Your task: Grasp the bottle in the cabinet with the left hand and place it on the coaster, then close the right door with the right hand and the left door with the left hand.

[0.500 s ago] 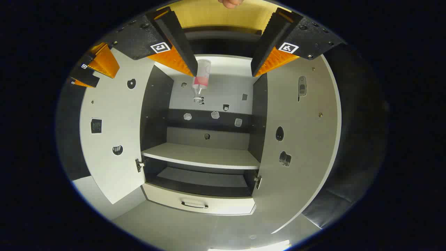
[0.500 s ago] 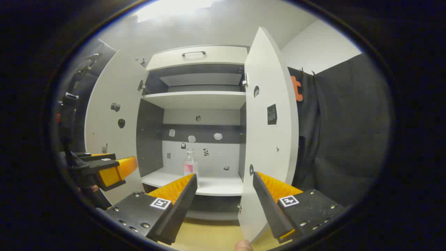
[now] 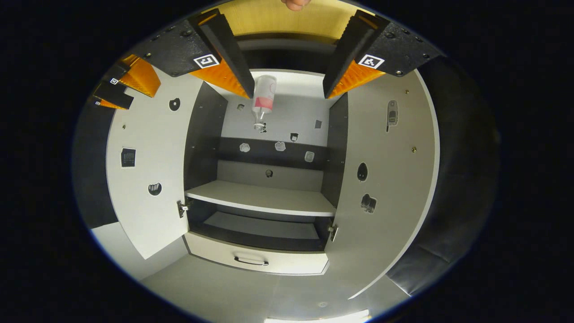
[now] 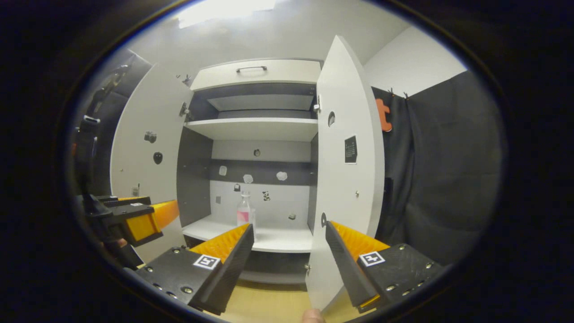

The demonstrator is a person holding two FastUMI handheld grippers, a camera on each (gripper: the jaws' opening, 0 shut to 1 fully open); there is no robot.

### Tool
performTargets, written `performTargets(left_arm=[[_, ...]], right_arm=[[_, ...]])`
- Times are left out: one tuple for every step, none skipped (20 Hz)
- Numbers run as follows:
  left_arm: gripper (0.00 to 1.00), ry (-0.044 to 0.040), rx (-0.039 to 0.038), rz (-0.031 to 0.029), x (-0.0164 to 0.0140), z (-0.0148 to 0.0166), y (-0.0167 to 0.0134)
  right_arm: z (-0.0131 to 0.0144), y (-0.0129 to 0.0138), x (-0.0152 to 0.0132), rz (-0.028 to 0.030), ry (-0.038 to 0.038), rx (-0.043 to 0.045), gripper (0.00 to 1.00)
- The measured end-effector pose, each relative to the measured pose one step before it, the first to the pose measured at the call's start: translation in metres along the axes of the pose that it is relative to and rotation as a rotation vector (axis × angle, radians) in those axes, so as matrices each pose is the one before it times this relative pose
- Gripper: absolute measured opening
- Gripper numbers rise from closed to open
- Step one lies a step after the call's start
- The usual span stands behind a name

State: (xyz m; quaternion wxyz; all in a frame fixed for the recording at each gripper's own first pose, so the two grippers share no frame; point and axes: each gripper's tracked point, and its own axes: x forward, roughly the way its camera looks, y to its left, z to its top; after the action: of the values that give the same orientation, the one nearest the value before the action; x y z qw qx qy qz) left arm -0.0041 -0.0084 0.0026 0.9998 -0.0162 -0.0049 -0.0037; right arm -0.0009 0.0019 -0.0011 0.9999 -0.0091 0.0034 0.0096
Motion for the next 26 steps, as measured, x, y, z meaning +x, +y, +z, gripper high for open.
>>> performTargets(left_arm=[[0.96, 0.00108, -0.00839, -0.00191, -0.00035, -0.00035, -0.00144], [0.96, 0.00026, -0.00726, -0.00342, 0.00004, 0.00020, -0.00104], [0.96, 0.00177, -0.00241, -0.00070, -0.00032, -0.00074, -0.00095], [0.93, 0.00219, 0.00083, -0.00018, 0.00013, -0.00036, -0.00045], [0.96, 0.00205, 0.00254, -0.00035, -0.00008, -0.00100, -0.00066], [0.96, 0.00140, 0.00325, 0.00059, -0.00016, -0.00015, -0.00019], [0.96, 0.00204, 0.00278, 0.00022, 0.00030, -0.00096, -0.00037], [0.96, 0.00352, 0.00238, 0.00006, 0.00054, -0.00061, -0.00033], [0.96, 0.00457, 0.00121, 0.00005, 0.00062, -0.00178, -0.00069], [0.96, 0.00904, -0.00025, 0.00115, 0.00159, -0.00183, 0.00025], [0.96, 0.01132, -0.00070, -0.00215, 0.00201, -0.00309, -0.00083], [0.96, 0.00989, 0.00073, -0.00262, 0.00334, -0.00226, -0.00043], [0.96, 0.00882, 0.00410, 0.00025, 0.00553, -0.00193, 0.00043], [0.96, 0.00355, 0.00505, -0.00246, 0.00629, -0.00002, -0.00028], [0.96, 0.00126, 0.00501, -0.00793, 0.00811, 0.00042, -0.00159], [0.96, 0.00252, 0.00430, -0.01525, 0.00793, 0.00069, -0.00338], [0.96, 0.00710, 0.00146, -0.02879, 0.01048, -0.00089, -0.00682], [0.97, 0.01769, -0.00050, -0.03265, 0.00949, -0.00304, -0.00792], [0.96, 0.01072, 0.00095, -0.02225, 0.01056, -0.00256, -0.00431], [0.97, 0.00283, 0.00224, -0.01047, 0.01182, -0.00055, -0.00307], [0.97, 0.00525, 0.00359, -0.00591, 0.01009, -0.00271, -0.00281], [0.97, 0.00294, 0.00652, -0.00138, 0.01057, -0.00079, -0.00132], [0.97, 0.00274, 0.00604, 0.00339, 0.01039, -0.00138, -0.00034], [0.97, 0.00056, 0.00321, 0.00427, 0.01135, -0.00081, 0.00036], [0.97, 0.00127, 0.00501, 0.00126, 0.01016, -0.00111, -0.00038], [0.97, 0.00786, 0.00635, 0.00141, 0.01144, -0.00120, -0.00056]], right_arm=[[-0.00011, -0.00016, 0.00042, 0.00080, -0.00054, -0.00280, 0.97], [-0.00055, -0.00085, -0.00014, -0.00087, -0.00028, -0.00333, 0.97], [0.00037, -0.00036, -0.00005, 0.00027, -0.00132, -0.00172, 0.97], [-0.00067, 0.00038, -0.00005, 0.00150, 0.00011, -0.00079, 0.97], [0.00048, -0.00024, 0.00005, 0.00066, -0.00134, -0.00055, 0.93], [0.00035, -0.00036, -0.00056, 0.00004, -0.00227, -0.00104, 0.97], [0.00074, -0.00030, -0.00007, -0.00106, -0.00061, -0.00124, 0.97], [-0.00123, -0.00030, 0.00008, -0.00072, 0.00122, -0.00024, 0.97], [0.00009, -0.00044, -0.00056, -0.00133, 0.00056, 0.00183, 0.97], [-0.00041, -0.00045, -0.00006, -0.00186, 0.00152, 0.00242, 0.97], [-0.00023, -0.00050, -0.00029, -0.00199, 0.00214, 0.00106, 0.97], [0.00033, -0.00049, -0.00133, -0.00165, -0.00008, -0.00016, 0.97], [0.00095, -0.00099, -0.00140, -0.00241, -0.00194, -0.00398, 0.97], [0.00026, -0.00215, -0.00287, -0.00499, -0.00292, -0.00674, 0.97], [0.00043, -0.00168, -0.00239, -0.00464, -0.00061, -0.00551, 0.93], [-0.00057, -0.00085, -0.00341, -0.00259, 0.00096, -0.00182, 0.93], [-0.00028, -0.00100, -0.00302, -0.00507, 0.00274, 0.00111, 0.93], [-0.00048, -0.00188, -0.00265, -0.00520, 0.00107, 0.00210, 0.97], [0.00018, -0.00059, -0.00313, -0.00419, 0.00117, 0.00307, 0.97], [-0.00101, -0.00111, -0.00270, -0.00239, 0.00146, 0.00342, 0.97], [-0.00002, -0.00198, -0.00350, -0.00834, 0.00156, 0.00133, 0.97], [0.00049, -0.00245, -0.00380, -0.00851, -0.00083, -0.00012, 0.97], [0.00163, -0.00208, -0.00314, -0.00747, -0.00321, -0.00063, 0.97], [0.00084, -0.00264, -0.00338, -0.00804, -0.00329, -0.00009, 0.97], [0.00080, -0.00335, -0.00315, -0.01242, -0.00255, 0.00014, 0.97], [-0.00042, -0.00502, -0.00297, -0.01673, -0.00111, -0.00102, 0.93]])
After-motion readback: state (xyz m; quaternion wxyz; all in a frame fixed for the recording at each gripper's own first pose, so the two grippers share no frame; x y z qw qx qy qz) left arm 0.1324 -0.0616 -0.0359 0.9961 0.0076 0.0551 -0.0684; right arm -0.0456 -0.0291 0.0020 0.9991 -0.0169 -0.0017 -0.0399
